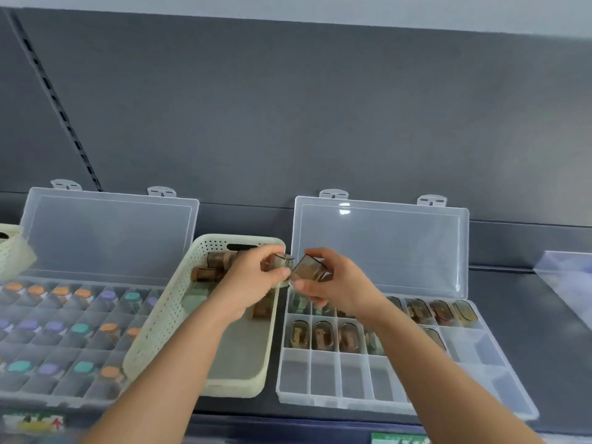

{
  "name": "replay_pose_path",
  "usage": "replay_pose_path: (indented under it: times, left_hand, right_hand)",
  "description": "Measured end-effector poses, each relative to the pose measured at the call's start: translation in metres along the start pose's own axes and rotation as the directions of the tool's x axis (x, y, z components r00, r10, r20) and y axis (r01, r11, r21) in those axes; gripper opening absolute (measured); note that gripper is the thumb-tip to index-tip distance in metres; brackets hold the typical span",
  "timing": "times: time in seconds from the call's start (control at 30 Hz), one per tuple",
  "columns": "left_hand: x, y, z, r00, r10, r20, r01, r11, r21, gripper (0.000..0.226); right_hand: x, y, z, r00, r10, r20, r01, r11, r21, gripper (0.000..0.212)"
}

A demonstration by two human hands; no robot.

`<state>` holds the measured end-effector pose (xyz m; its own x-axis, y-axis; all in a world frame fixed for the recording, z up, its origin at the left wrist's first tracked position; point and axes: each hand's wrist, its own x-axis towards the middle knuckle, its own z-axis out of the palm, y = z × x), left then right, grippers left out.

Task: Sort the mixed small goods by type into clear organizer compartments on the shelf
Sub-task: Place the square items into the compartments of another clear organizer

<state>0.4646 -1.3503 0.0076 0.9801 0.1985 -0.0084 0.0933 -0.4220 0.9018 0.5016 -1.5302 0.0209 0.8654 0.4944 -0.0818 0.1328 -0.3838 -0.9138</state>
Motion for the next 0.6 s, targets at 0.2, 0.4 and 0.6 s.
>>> replay_pose_path:
  times: [0.2,0.4,0.6]
  left_hand:
    - [-0.009,0.030,0.060,0.987,0.032,0.159,-0.031,0.999,-0.008,0.043]
    - [-0.021,0.053,0.114,0.981,0.067,0.184,-0.057,0.997,-0.061,0.042]
    - [-0.032,0.075,0.164,0.964,0.099,0.247,-0.088,0.995,-0.057,0.050]
  right_hand:
    - [-0.040,0.019,-0.050,0.992,0.061,-0.108,-0.055,0.997,0.063,0.059]
    - [-0.084,0.041,-0.101,0.990,0.080,-0.119,-0.070,0.993,0.092,0.048]
    - [-0.115,0.062,-0.147,0.969,0.069,-0.237,-0.053,0.996,0.070,0.045]
